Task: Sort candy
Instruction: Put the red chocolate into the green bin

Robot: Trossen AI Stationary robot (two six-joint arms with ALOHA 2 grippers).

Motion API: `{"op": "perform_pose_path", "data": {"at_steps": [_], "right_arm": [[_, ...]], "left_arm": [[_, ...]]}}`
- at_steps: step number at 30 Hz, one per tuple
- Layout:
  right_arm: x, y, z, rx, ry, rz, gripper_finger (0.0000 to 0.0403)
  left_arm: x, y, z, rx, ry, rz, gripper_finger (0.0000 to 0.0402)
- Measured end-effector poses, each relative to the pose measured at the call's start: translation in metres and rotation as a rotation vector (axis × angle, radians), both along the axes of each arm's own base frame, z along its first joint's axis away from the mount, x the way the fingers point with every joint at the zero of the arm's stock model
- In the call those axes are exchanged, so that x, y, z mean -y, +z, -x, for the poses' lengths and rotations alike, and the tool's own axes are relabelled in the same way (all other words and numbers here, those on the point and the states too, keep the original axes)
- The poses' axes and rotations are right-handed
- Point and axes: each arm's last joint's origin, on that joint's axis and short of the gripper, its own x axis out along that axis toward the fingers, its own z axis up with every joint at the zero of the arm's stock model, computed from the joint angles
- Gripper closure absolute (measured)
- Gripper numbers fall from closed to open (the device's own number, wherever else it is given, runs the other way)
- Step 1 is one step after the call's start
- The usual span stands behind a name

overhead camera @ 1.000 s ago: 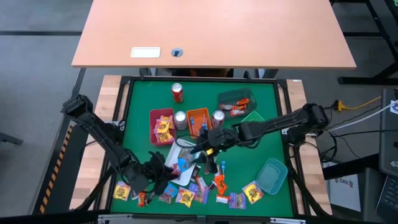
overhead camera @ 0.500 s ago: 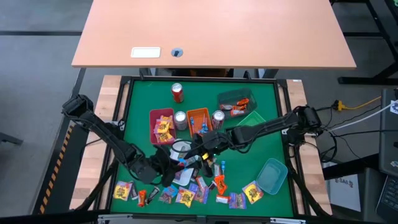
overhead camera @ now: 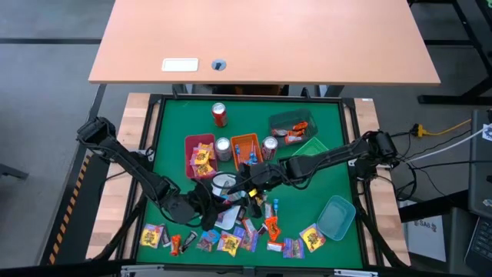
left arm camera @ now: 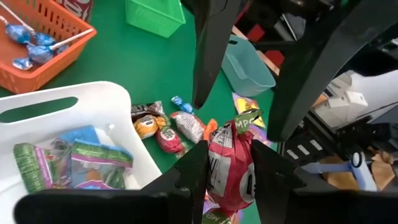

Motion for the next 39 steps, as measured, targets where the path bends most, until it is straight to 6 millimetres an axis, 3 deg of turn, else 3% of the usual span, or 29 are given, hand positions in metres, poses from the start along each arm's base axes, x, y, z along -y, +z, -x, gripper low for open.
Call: {"op": "perform_pose_path", "data": {"at_steps": [6, 19, 30, 39], "right_arm": [[0.0000, -0.0003, 0.0002, -0.004, 0.003, 0.000, 0.0244], [0.0000, -0.0001, 0.0005, -0.005, 0.004, -0.001, 0.0396], [0.0000, 0.0002, 0.0005, -0.004, 0.003, -0.002, 0.0397], [0.0003, -0.0020, 0.0017, -0.022, 0.014, 0.022, 0.0401]], "left_arm": [[-0.0002, 0.0004, -0.0003, 0.004, 0.004, 0.001, 0.0311], [-0.0003, 0.0004, -0.0003, 0.003, 0.003, -0.011, 0.0311], [0.0000, 0.0005, -0.0004, 0.002, -0.010, -0.017, 0.0302], [-0.0005, -0.0001, -0.0021, -0.023, -0.070, 0.016, 0.0241]]}}
